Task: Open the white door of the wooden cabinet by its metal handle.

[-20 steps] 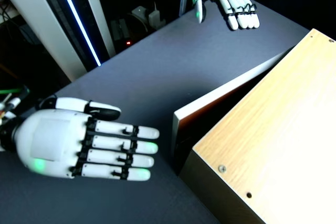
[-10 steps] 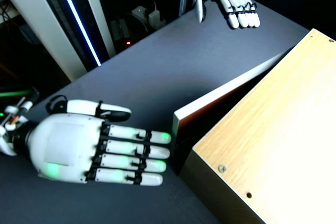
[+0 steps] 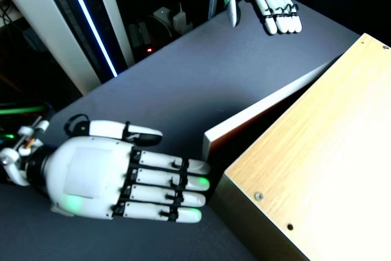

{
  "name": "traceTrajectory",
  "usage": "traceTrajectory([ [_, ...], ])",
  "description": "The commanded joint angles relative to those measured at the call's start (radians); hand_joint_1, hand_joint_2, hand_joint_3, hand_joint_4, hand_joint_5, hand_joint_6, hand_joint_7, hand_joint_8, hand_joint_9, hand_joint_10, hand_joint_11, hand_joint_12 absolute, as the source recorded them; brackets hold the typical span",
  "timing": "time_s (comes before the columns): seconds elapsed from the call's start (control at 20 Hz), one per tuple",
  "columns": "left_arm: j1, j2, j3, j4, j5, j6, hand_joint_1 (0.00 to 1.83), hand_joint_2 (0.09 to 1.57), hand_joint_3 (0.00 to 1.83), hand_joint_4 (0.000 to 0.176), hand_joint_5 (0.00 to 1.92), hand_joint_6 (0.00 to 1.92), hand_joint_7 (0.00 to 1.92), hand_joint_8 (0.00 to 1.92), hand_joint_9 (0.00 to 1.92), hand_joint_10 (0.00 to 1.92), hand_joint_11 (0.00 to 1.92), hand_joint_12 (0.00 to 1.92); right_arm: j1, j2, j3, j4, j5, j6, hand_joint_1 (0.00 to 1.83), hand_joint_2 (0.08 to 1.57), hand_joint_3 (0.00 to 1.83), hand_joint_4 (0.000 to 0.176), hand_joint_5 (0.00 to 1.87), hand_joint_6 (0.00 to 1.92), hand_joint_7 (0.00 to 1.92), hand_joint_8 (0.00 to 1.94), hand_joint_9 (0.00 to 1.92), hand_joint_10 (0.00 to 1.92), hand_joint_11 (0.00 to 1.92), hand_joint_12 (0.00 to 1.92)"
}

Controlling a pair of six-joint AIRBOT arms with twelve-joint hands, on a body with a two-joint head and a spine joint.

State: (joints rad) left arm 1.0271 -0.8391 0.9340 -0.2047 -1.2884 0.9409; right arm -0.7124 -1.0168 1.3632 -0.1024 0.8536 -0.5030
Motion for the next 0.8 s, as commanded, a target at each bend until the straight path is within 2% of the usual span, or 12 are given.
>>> traceTrajectory([
  [0.0,-0.003,-0.002,0.004,0.002,-0.124,-0.006,0.00,1.46,0.00,0.000,0.03,0.00,0.01,0.00,0.01,0.00,0.00,0.16,0.016,0.000,-0.001,0.011,0.118,0.000,0.03,1.43,0.00,0.000,0.00,0.00,0.00,0.00,0.00,0.00,0.00,0.00],
  [0.45,0.009,-0.002,0.003,-0.002,-0.138,-0.018,0.00,1.46,0.00,0.000,0.03,0.00,0.01,0.00,0.02,0.00,0.01,0.18,0.015,0.019,-0.060,0.001,0.188,0.000,0.02,1.43,0.00,0.000,0.00,0.00,0.00,0.00,0.00,0.00,0.00,0.00],
  [0.6,0.010,-0.002,0.003,-0.003,-0.139,-0.019,0.00,1.46,0.00,0.000,0.03,0.00,0.01,0.00,0.03,0.00,0.01,0.19,0.005,0.030,-0.079,-0.004,0.213,0.000,0.06,1.45,0.00,0.000,0.00,0.00,0.00,0.00,0.00,0.00,0.00,0.00],
  [0.65,0.011,-0.002,0.003,-0.003,-0.141,-0.021,0.00,1.46,0.00,0.000,0.04,0.00,0.01,0.00,0.03,0.00,0.01,0.19,0.000,0.033,-0.089,-0.007,0.228,0.000,0.11,1.46,0.00,0.009,0.00,0.00,0.00,0.00,0.00,0.00,0.00,0.00],
  [0.75,0.012,-0.002,0.003,-0.003,-0.142,-0.021,0.00,1.47,0.01,0.000,0.05,0.01,0.02,0.01,0.04,0.01,0.01,0.20,-0.003,0.037,-0.098,-0.009,0.241,0.000,0.18,1.47,0.00,0.000,0.00,0.00,0.00,0.00,0.00,0.00,0.00,0.00],
])
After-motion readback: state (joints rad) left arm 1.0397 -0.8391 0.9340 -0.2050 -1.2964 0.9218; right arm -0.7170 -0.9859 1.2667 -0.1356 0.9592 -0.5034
